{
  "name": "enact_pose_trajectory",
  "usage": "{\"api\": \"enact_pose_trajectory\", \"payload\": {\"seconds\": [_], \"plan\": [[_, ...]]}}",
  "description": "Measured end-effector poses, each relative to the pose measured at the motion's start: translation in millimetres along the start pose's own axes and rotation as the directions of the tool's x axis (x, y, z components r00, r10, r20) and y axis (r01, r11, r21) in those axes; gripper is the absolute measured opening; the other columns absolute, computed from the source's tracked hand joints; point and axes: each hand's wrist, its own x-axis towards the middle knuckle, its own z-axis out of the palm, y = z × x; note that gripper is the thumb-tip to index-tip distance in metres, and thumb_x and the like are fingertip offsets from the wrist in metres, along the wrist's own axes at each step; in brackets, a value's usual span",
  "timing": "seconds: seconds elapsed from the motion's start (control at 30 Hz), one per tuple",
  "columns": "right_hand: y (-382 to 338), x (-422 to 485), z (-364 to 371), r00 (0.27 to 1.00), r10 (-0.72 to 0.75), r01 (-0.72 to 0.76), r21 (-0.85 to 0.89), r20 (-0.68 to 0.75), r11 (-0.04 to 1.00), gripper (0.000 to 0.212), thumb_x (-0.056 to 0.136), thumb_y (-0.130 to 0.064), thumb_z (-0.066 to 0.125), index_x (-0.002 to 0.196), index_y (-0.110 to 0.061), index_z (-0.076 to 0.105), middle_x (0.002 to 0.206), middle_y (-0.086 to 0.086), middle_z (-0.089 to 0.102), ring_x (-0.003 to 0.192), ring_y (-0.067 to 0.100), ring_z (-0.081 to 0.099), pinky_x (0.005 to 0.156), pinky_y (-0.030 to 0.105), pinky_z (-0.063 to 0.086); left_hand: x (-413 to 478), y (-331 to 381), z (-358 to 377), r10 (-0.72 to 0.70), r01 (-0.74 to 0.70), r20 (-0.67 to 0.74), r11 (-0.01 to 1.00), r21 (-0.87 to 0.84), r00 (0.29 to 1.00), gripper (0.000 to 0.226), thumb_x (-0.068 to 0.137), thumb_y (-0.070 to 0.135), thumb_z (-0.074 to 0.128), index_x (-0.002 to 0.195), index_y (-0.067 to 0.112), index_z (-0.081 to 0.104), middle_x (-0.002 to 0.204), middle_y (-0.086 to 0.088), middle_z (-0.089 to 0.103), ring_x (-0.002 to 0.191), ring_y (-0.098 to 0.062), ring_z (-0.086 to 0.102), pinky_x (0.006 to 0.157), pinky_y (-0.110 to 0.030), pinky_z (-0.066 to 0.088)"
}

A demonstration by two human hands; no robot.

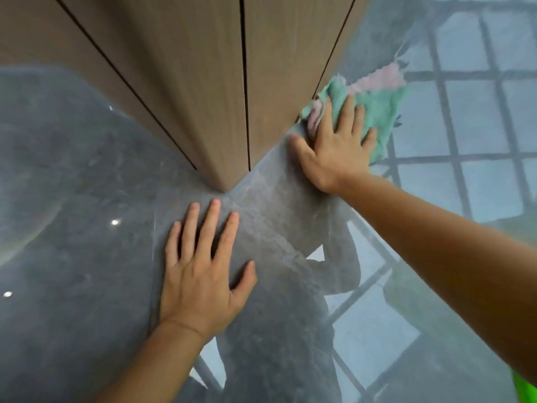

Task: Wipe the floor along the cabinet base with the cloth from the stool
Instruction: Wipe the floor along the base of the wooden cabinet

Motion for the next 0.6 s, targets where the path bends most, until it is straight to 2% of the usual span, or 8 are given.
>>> {"api": "enact_pose_trajectory", "payload": {"seconds": [0.1,0.17,0.3,0.37,0.43,0.5,0.57,0.6], "plan": [[-2,-68,6,0.959,-0.265,0.266,0.001,0.102,0.964,0.083,0.087,-0.072,0.025,0.155,-0.027,0.011,0.165,0.015,-0.001,0.150,0.035,-0.008,0.116,0.059,-0.001,1,1,0,0.009,-0.009,0.016,1.000,0.023,1.000,0.077,0.084,0.053,0.050,0.152,0.019,0.040,0.164,-0.012,0.033,0.152,-0.038,0.026,0.122,-0.055,0.019],[-6,-97,14,0.899,-0.429,0.426,0.048,0.093,0.903,0.074,0.090,-0.067,0.026,0.153,-0.030,0.023,0.165,0.012,0.008,0.151,0.033,-0.001,0.116,0.059,0.002,1,0,2,0.003,-0.004,0.014,0.999,0.040,1.000,0.077,0.084,0.054,0.049,0.152,0.019,0.039,0.165,-0.013,0.032,0.153,-0.037,0.025,0.122,-0.055,0.019],[24,-66,6,0.787,-0.615,0.615,0.026,0.047,0.788,0.049,0.098,-0.052,0.035,0.145,-0.037,0.042,0.161,0.004,0.029,0.149,0.027,0.019,0.117,0.049,0.016,3,0,3,-0.005,0.005,0.023,1.000,0.020,1.000,0.076,0.085,0.055,0.048,0.153,0.021,0.036,0.166,-0.011,0.030,0.154,-0.036,0.022,0.123,-0.055,0.017],[42,-29,-3,0.876,-0.479,0.480,0.005,-0.057,0.877,0.045,0.099,-0.047,0.040,0.143,-0.038,0.044,0.158,0.007,0.034,0.148,0.028,0.023,0.116,0.047,0.019,3,-1,3,-0.010,0.009,0.030,1.000,0.014,0.999,0.076,0.086,0.055,0.047,0.154,0.021,0.035,0.166,-0.011,0.030,0.154,-0.036,0.022,0.123,-0.056,0.018],[48,5,-13,0.982,-0.133,0.145,0.084,-0.135,0.986,0.047,0.099,-0.048,0.038,0.145,-0.039,0.040,0.161,0.008,0.027,0.149,0.028,0.018,0.117,0.048,0.016,3,-1,3,-0.010,0.010,0.033,1.000,0.019,0.999,0.077,0.086,0.055,0.047,0.154,0.021,0.035,0.166,-0.011,0.029,0.154,-0.036,0.022,0.123,-0.056,0.019],[31,19,-18,0.982,0.131,-0.111,0.152,-0.134,0.982,0.050,0.099,-0.048,0.032,0.147,-0.037,0.036,0.164,0.007,0.019,0.150,0.028,0.011,0.118,0.052,0.012,3,-1,2,-0.010,0.010,0.026,1.000,0.013,1.000,0.076,0.087,0.055,0.046,0.154,0.021,0.035,0.166,-0.011,0.029,0.154,-0.036,0.022,0.123,-0.056,0.019],[-2,1,-11,0.975,0.203,-0.185,0.179,-0.088,0.966,0.052,0.099,-0.048,0.029,0.149,-0.031,0.033,0.165,0.010,0.014,0.151,0.030,0.007,0.118,0.056,0.009,3,0,1,-0.011,0.011,0.027,1.000,0.005,1.000,0.076,0.087,0.056,0.046,0.154,0.021,0.036,0.166,-0.011,0.030,0.154,-0.036,0.022,0.123,-0.056,0.020],[-20,-20,-2,0.982,0.178,-0.162,0.194,-0.067,0.968,0.054,0.100,-0.048,0.029,0.150,-0.027,0.033,0.165,0.013,0.012,0.151,0.032,0.004,0.118,0.057,0.007,4,0,0,-0.011,0.011,0.025,1.000,-0.001,1.000,0.076,0.087,0.056,0.046,0.153,0.020,0.037,0.166,-0.011,0.030,0.154,-0.036,0.022,0.123,-0.056,0.020]]}}
